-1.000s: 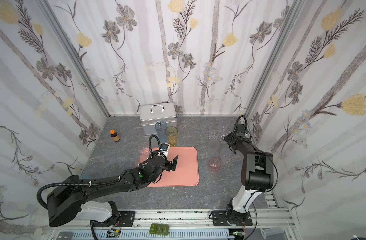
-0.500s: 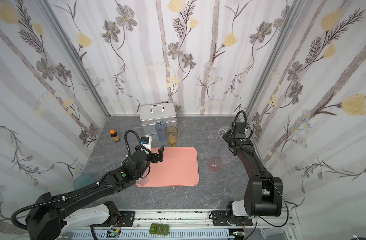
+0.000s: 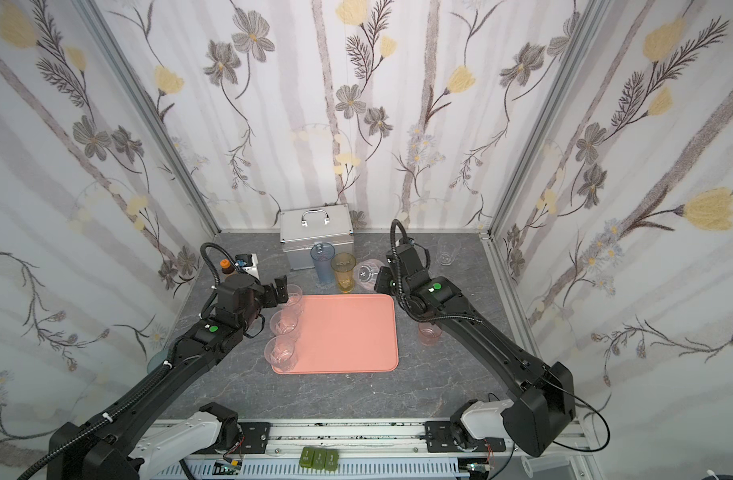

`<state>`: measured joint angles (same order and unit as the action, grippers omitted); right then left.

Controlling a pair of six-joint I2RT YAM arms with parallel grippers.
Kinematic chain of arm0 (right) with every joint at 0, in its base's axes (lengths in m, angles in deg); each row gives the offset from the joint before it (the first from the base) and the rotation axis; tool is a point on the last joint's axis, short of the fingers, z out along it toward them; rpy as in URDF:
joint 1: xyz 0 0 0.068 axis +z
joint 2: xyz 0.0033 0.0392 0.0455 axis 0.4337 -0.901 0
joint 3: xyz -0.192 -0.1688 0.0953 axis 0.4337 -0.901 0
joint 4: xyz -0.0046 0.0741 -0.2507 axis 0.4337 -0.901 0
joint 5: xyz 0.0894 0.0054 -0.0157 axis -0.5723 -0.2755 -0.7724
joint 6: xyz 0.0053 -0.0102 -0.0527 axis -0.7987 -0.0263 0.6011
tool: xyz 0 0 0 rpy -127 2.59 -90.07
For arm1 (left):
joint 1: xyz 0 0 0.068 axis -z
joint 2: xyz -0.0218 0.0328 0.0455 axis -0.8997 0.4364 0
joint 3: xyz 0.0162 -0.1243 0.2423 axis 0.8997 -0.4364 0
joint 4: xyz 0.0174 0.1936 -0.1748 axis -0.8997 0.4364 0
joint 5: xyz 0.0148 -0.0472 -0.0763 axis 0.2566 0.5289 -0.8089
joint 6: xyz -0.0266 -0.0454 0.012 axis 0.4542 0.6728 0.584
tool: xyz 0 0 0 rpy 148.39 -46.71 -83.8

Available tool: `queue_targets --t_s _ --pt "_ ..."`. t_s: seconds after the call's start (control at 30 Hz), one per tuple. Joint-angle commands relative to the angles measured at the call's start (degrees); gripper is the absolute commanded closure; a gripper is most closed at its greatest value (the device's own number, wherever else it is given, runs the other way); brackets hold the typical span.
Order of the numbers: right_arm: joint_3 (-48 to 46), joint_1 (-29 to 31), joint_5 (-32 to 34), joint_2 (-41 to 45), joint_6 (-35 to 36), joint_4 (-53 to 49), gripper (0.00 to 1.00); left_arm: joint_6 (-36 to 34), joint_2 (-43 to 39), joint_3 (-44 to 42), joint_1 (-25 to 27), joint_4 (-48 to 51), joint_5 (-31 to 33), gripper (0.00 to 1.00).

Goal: Place the glasses into the tray
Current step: 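Carry the fourth cup over the tray and lower it while the left gripper draws back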

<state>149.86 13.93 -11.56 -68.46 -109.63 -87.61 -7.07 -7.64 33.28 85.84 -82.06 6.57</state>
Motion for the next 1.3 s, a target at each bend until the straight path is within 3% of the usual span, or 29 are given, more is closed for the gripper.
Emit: queue_targets --t_s 0.0,0.17,0.47,0.87,1.27 --pt "4.3 4.8 1.5 -6.7 3.5 -4.8 1.00 4.5 0.2 -0.9 -0.5 1.4 -5.0 0.00" --pt "13.3 11.0 1.1 -18.5 6.6 -7.5 1.00 7.4 1.8 -1.5 -0.5 1.4 -6.6 0.00" --pt "29.3 11.5 3.6 -37.6 11.9 -17.9 1.00 7.0 -0.1 -2.3 -0.7 1.2 -4.2 0.00" --pt "36.4 9.0 3.3 -44.8 13.4 -17.3 1.00 7.7 -0.8 -2.9 -0.9 1.0 -3.5 0.00" --pt "43.4 8.3 2.3 -49.1 11.0 -16.7 0.86 7.9 -0.4 -2.8 -1.1 0.7 -4.2 0.00"
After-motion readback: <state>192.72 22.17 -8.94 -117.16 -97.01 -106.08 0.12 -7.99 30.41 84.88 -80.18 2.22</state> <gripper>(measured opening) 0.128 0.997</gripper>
